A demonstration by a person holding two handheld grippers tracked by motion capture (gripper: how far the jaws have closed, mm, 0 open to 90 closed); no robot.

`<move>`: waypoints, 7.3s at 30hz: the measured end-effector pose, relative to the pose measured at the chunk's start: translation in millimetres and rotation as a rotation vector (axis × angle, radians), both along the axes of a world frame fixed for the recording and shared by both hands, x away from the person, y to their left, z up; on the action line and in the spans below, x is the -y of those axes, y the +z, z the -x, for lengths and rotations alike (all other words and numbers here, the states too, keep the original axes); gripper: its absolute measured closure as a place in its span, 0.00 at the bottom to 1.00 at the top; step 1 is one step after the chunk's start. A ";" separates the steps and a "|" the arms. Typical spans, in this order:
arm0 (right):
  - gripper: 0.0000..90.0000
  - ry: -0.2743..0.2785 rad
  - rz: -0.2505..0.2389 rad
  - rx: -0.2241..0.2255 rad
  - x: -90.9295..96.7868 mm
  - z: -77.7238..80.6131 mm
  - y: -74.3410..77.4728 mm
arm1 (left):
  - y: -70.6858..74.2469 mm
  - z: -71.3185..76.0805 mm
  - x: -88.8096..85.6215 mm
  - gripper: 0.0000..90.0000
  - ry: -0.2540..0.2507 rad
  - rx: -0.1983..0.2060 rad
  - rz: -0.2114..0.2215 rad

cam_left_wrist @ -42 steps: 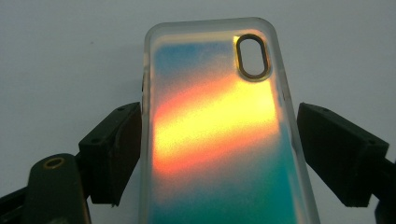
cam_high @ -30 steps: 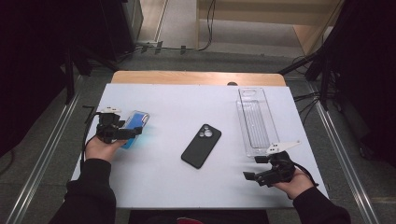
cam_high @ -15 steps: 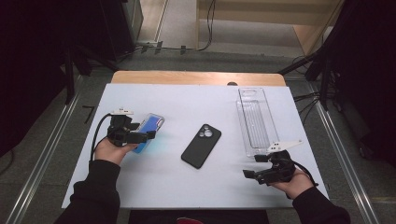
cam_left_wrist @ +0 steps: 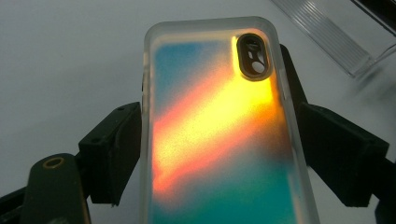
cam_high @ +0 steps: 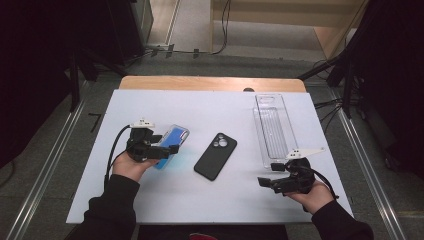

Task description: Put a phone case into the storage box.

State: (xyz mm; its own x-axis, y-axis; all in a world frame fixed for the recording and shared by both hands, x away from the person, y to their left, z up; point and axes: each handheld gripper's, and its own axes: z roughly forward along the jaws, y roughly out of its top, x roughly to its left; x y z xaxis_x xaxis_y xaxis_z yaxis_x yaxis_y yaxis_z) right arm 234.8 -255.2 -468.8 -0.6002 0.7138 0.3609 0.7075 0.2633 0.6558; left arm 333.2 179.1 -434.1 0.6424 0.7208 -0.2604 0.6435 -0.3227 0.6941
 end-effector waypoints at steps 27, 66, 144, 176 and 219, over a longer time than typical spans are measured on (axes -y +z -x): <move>0.15 -0.017 -0.006 0.045 -26.1 -6.5 22.9 | -9.8 24.5 54.4 0.19 -0.028 0.073 0.046; 0.15 -0.028 -0.077 0.061 -88.3 -58.6 61.2 | -27.9 46.5 79.1 0.19 0.025 0.331 0.150; 0.86 -0.117 -0.142 -0.029 -102.0 -89.3 77.6 | -8.6 49.0 90.7 0.15 -0.019 0.158 0.153; 0.86 0.112 -0.069 0.139 -84.8 -77.4 85.0 | 26.4 26.4 65.9 0.28 -0.244 -0.073 0.113; 0.86 0.509 -0.088 0.189 -87.8 -77.0 88.3 | 52.9 0.0 86.6 0.44 -0.647 -0.015 0.046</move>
State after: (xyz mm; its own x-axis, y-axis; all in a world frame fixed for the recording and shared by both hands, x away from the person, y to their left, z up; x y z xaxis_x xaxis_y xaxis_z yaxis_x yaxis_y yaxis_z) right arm 311.7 -167.4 -380.6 -0.9221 0.2880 0.2584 0.3725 0.4799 0.7943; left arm 333.2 92.5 -381.2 0.9392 0.1777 -0.2939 0.3389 -0.6187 0.7087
